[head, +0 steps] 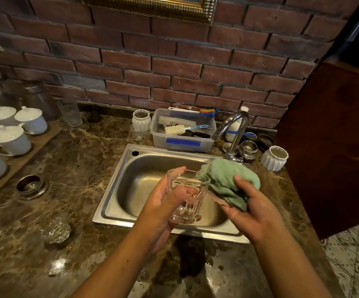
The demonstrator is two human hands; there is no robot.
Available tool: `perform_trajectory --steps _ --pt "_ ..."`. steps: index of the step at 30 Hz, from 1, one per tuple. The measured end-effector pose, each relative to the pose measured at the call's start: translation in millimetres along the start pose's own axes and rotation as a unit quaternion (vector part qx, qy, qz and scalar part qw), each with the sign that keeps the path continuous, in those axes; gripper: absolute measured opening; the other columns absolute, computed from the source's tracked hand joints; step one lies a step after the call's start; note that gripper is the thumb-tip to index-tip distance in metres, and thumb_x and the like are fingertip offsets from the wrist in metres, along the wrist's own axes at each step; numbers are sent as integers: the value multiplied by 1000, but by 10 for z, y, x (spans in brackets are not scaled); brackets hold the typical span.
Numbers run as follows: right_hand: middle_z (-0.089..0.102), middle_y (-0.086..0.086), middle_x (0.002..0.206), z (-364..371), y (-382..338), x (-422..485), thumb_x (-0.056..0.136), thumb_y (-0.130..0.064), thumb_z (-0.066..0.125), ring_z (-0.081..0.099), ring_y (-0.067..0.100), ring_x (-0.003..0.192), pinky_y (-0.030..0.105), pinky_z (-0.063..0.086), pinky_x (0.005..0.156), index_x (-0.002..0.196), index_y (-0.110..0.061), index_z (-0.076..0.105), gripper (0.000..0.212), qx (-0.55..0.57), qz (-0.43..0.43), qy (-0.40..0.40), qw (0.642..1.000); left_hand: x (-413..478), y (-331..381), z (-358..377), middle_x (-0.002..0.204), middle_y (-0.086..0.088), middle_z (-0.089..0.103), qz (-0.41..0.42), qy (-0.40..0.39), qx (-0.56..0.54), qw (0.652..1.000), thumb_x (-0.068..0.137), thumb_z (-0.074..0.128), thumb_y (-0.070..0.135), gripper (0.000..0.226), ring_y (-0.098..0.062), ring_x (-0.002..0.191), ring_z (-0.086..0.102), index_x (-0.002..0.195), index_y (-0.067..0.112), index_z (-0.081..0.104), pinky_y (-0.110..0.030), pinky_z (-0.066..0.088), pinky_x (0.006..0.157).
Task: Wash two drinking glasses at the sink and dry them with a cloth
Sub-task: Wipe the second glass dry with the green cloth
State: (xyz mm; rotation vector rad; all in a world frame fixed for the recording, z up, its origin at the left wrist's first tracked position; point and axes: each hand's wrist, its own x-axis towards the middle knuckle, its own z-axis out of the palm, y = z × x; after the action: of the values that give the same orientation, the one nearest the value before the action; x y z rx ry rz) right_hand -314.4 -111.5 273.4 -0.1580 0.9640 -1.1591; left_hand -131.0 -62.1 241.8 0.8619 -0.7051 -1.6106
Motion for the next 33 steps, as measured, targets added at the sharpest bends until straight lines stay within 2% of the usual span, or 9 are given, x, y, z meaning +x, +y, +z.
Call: perform_trajectory --steps 3,5,10,13,17,22,27,30,33 --pt "71 20 115 50 -82 -27 93 7 53 69 39 107 52 58 87 114 -11 63 30 -131 -83 14 988 3 24 5 104 -10 75 -4 5 5 1000 43 96 58 104 -34 96 73 135 29 56 -50 63 72" --pt "70 13 108 132 -114 -90 95 11 46 66 34 110 49 54 96 101 -18 63 35 -224 -169 13 960 -10 37 8 103 -9 76 -7 7 25 1000 40 95 61 105 -33 91 74 129 25 56 -47 63 67" --pt "69 -16 97 293 -80 -257 93 9 49 65 -7 95 16 55 80 95 -41 60 52 -444 -364 -71 816 -20 17 0 112 -16 74 -20 0 39 999 47 93 63 87 -34 86 74 116 18 64 -38 60 56" --pt "72 -16 101 291 37 -269 90 8 54 67 -4 97 17 56 79 102 -38 66 49 -548 -357 -183 734 -25 1 4 113 -15 74 -22 11 7 1000 50 91 64 73 -29 87 73 109 25 74 -35 58 54" --pt "66 -17 127 197 36 -225 72 -15 57 62 -6 107 17 52 86 126 -32 67 58 -656 -289 -221 662 -59 35 -34 106 -12 75 -38 60 -9 997 74 76 57 52 -21 77 71 113 22 73 -28 51 46" --pt "63 -14 128 153 50 -222 77 -37 73 64 2 112 29 55 93 135 -37 57 60 -635 -238 -265 685 -5 136 -60 104 -13 75 4 66 55 996 69 76 55 55 -19 74 66 111 20 74 -25 45 46" --pt "75 -14 107 250 172 -255 88 -18 75 71 3 100 30 58 90 112 -36 70 31 -610 -300 -240 694 51 184 15 98 -19 75 34 115 113 986 83 64 67 55 -24 68 66 107 19 75 -26 44 46" --pt "78 -1 101 242 235 -226 84 -16 76 75 15 96 45 59 91 106 -20 76 22 -593 -225 -265 727 95 178 32 87 -18 77 42 155 182 970 92 50 59 48 -34 75 74 95 20 78 -46 54 60" --pt "79 3 102 268 234 -216 82 -9 79 75 18 97 40 59 91 107 -13 75 26 -580 -171 -285 743 125 163 21 83 -12 78 68 171 243 953 101 49 45 41 -32 81 76 90 18 79 -56 59 74"
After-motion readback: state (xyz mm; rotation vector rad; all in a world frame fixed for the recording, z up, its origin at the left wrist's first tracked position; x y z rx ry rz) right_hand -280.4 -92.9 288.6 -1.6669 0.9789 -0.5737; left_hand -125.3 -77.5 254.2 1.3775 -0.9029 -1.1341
